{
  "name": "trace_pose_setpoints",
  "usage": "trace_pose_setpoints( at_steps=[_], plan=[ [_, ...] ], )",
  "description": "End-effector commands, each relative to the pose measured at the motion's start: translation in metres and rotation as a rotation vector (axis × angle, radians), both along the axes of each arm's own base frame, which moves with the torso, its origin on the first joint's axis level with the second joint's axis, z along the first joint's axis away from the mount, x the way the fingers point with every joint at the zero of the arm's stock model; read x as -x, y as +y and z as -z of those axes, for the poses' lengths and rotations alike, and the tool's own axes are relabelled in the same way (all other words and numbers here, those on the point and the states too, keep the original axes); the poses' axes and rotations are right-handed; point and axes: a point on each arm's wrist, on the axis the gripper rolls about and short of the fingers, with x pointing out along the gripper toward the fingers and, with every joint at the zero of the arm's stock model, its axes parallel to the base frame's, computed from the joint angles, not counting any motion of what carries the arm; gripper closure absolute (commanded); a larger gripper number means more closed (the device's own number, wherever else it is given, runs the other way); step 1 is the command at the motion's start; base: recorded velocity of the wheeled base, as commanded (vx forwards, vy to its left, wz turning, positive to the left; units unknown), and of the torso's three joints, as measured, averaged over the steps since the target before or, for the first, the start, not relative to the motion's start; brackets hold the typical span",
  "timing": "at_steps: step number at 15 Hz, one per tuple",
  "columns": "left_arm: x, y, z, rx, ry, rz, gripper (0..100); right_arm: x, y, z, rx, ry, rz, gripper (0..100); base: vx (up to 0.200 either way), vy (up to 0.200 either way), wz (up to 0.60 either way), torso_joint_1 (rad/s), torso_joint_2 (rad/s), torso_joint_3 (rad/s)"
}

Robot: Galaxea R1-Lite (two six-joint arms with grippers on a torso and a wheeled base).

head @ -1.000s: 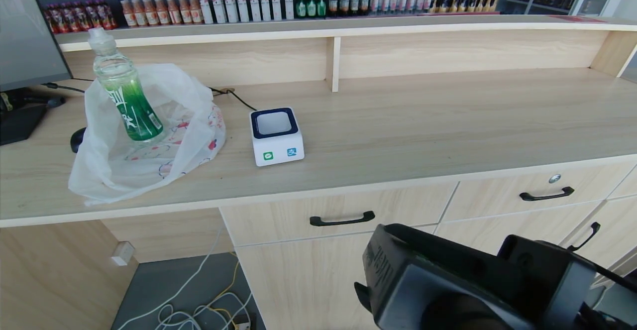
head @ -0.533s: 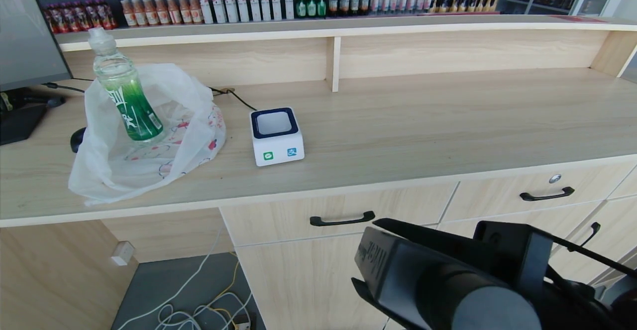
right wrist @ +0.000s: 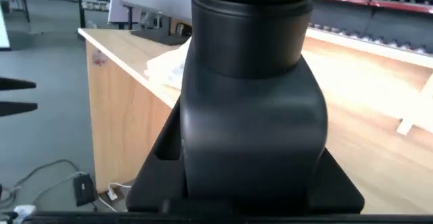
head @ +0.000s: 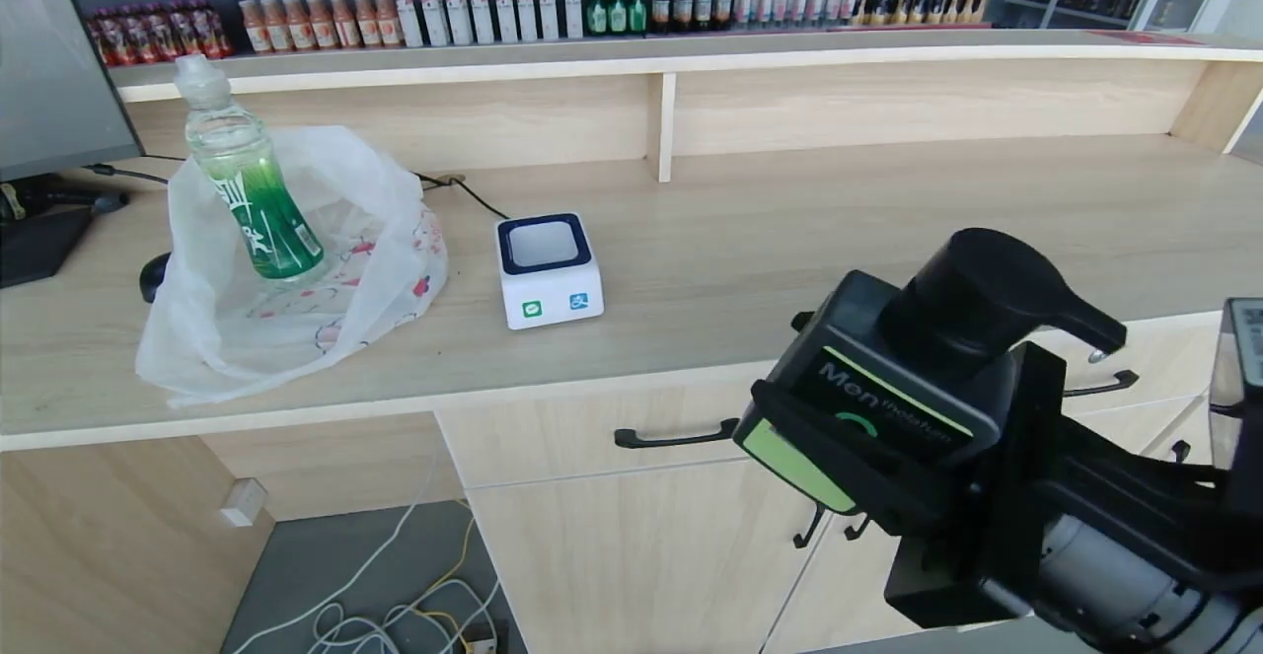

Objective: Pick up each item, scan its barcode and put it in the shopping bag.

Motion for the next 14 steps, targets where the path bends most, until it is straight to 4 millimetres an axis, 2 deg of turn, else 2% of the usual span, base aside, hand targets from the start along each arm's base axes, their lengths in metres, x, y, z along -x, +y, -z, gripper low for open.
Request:
trace_pose_setpoints(
  at_steps=[1, 6, 10, 14],
  plan=[
    [0.0, 0.0, 0.0, 0.0, -0.001, 0.0, 0, -0.012, -0.009, 0.001, -0.089, 0.106, 0.105, 100, 0.0, 0.0, 0.0, 0.0, 0.0, 0.0],
    [0.0, 0.0, 0.0, 0.0, -0.001, 0.0, 0, -0.049, -0.033, -0.002, -0.165, 0.151, 0.276, 100, 0.0, 0.0, 0.0, 0.0, 0.0, 0.0],
    [0.0, 0.0, 0.0, -0.003, -0.001, 0.0, 0, -0.101, -0.044, -0.017, -0.317, 0.151, 0.474, 100, 0.0, 0.0, 0.0, 0.0, 0.0, 0.0],
    [0.0, 0.0, 0.0, -0.002, -0.001, 0.0, 0, -0.11, -0.042, -0.028, -0.379, 0.124, 0.499, 100, 0.0, 0.0, 0.0, 0.0, 0.0, 0.0]
  ],
)
